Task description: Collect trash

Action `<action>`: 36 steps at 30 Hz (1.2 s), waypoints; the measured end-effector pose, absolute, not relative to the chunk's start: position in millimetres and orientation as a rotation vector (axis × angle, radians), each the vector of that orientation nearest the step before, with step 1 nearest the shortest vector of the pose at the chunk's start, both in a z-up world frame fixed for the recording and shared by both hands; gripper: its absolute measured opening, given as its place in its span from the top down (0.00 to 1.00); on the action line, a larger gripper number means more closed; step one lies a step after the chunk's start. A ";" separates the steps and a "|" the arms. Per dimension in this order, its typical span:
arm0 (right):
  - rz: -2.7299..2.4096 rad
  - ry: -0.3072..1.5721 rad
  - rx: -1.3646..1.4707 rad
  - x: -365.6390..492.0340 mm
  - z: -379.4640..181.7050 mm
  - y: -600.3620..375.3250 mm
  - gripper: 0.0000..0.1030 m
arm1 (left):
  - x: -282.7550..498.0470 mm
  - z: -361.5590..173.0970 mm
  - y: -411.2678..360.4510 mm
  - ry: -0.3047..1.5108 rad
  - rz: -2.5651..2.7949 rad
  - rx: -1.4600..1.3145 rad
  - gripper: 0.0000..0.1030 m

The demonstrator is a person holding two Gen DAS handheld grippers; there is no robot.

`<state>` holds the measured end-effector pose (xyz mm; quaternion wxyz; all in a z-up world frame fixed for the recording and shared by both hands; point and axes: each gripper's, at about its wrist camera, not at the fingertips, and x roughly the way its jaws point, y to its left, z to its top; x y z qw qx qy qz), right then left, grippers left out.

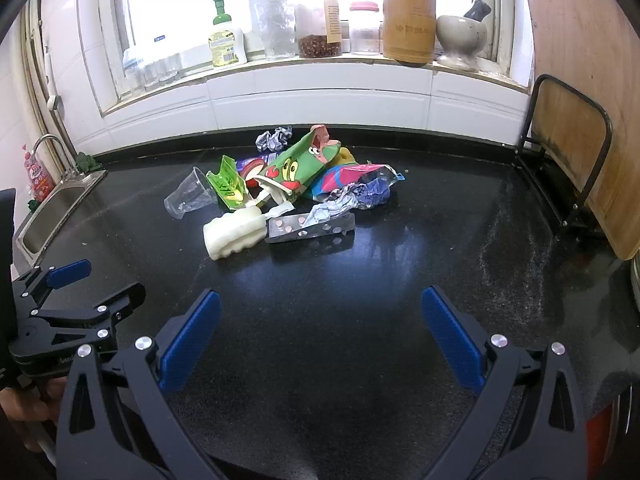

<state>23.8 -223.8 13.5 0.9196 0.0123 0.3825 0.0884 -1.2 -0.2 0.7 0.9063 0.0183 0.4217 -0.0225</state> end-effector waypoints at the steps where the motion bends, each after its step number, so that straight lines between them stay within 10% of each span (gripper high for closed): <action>1: 0.183 0.785 0.027 23.4 13.6 -223.8 0.05 | -1.1 1.1 -0.3 0.870 -0.047 0.038 0.06; 36: 0.182 0.790 0.026 20.2 13.2 -220.7 0.05 | -2.3 5.4 -1.2 0.864 -0.050 0.030 0.06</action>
